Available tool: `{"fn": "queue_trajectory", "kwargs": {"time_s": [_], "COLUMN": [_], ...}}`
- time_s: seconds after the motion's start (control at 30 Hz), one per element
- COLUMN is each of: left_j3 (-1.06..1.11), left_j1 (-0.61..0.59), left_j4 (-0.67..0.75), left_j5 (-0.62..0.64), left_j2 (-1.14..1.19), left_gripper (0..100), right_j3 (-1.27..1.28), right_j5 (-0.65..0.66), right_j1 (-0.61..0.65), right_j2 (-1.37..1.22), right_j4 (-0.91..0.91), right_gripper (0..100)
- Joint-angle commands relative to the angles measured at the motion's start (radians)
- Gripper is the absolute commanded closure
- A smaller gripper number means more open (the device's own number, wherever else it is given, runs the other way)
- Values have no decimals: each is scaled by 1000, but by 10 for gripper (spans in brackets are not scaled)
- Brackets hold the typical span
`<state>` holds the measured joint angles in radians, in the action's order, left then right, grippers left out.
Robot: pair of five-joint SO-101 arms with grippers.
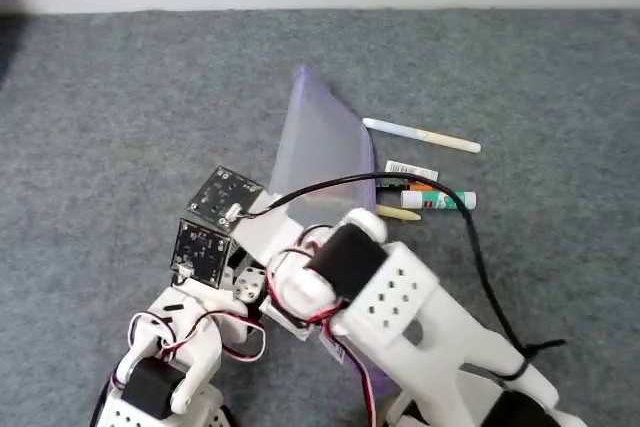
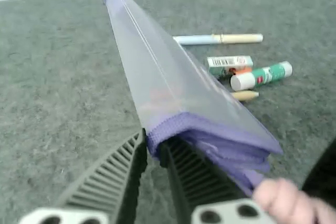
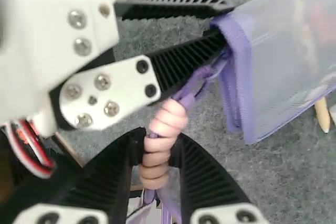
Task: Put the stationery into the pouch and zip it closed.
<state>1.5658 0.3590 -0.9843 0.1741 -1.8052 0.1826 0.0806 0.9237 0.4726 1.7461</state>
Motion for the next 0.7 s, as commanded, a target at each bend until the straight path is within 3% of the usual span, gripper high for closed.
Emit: {"fn": "queue_trajectory", "kwargs": {"time_s": [0.0, 0.2, 0.5, 0.67], "left_j3": [-8, -5, -4, 5], "left_j1": [-89, -183, -302, -310], "left_j4": [-11, -60, -68, -68], "left_j5": [2, 2, 2, 2], "left_j2": [-3, 0, 0, 0], "left_gripper": [988, 988, 988, 988], "right_j3": [-52, -15, 157, 163], "right_j5": [12, 18, 173, 221], "right_j1": [-54, -151, -331, -437], "right_j2": [77, 128, 263, 311], "right_j4": [24, 45, 42, 39], "right_gripper": [991, 991, 991, 991]}}
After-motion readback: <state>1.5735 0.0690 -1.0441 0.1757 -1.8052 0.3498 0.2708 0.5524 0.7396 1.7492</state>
